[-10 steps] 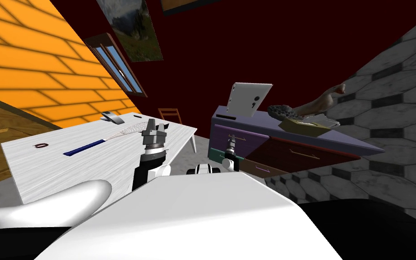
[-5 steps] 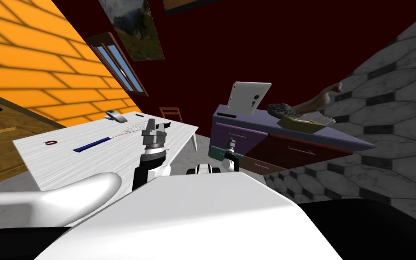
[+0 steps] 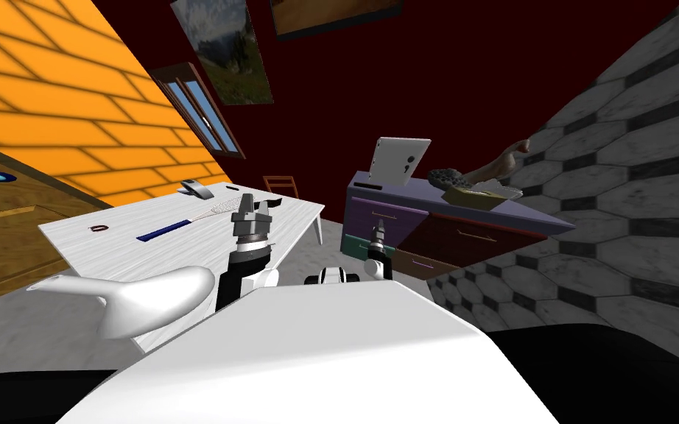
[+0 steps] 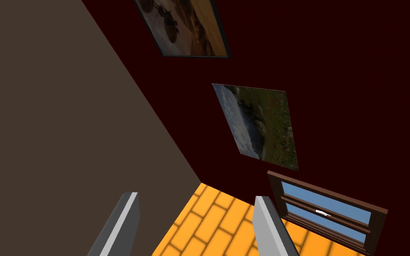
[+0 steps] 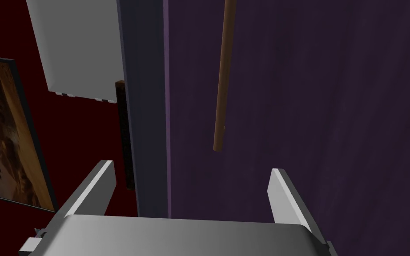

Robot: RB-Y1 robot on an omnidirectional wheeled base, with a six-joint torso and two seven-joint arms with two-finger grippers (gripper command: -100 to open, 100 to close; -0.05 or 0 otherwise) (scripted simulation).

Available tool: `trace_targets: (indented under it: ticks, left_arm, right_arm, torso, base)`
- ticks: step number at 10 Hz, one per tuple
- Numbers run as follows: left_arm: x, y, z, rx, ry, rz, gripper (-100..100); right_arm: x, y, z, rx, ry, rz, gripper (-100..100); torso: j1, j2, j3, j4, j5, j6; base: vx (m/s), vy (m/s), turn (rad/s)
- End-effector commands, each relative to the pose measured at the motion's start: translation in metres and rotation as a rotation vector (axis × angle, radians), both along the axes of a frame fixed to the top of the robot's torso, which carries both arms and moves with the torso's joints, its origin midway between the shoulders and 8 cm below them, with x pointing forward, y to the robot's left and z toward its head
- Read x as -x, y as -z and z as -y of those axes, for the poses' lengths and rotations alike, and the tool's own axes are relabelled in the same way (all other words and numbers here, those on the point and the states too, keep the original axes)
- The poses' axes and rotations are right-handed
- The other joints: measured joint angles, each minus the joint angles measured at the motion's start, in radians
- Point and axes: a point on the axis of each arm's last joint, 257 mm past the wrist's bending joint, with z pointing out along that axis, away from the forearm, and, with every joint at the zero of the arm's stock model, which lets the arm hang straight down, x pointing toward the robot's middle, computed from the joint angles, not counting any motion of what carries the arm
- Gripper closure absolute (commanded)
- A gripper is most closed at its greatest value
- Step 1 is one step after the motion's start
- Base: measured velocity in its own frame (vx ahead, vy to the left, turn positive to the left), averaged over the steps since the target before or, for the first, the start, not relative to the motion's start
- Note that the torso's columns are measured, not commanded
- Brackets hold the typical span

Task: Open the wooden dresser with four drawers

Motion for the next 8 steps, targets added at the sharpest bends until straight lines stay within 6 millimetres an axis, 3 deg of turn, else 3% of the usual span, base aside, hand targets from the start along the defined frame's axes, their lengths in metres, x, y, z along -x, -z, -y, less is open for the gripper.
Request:
trace_targets:
  ticks: [1, 4, 8]
  left_arm:
    - [0.0000, 0.0000, 0.0000, 0.000, 0.000, 0.000, 0]
    - [0.0000, 0.0000, 0.0000, 0.000, 0.000, 0.000, 0]
    - [0.0000, 0.0000, 0.0000, 0.000, 0.000, 0.000, 0]
  right_arm:
    - [0.0003, -0.0019, 0.0068, 0.041, -0.018, -0.003, -100]
    - [0.0010, -0.0043, 0.0138, 0.068, -0.042, -0.004, -100]
    - [0.0035, -0.0071, 0.0118, -0.043, -0.078, 0.023, -100]
  torso:
    - [0.001, 0.003, 0.002, 0.001, 0.000, 0.000]
    - [0.002, 0.007, 0.004, 0.002, 0.001, 0.000]
    - [0.001, 0.004, 0.003, 0.001, 0.000, 0.000]
  base:
    - [0.026, -0.013, 0.006]
    - [0.029, -0.013, 0.012]
    - [0.108, -0.064, 0.036]
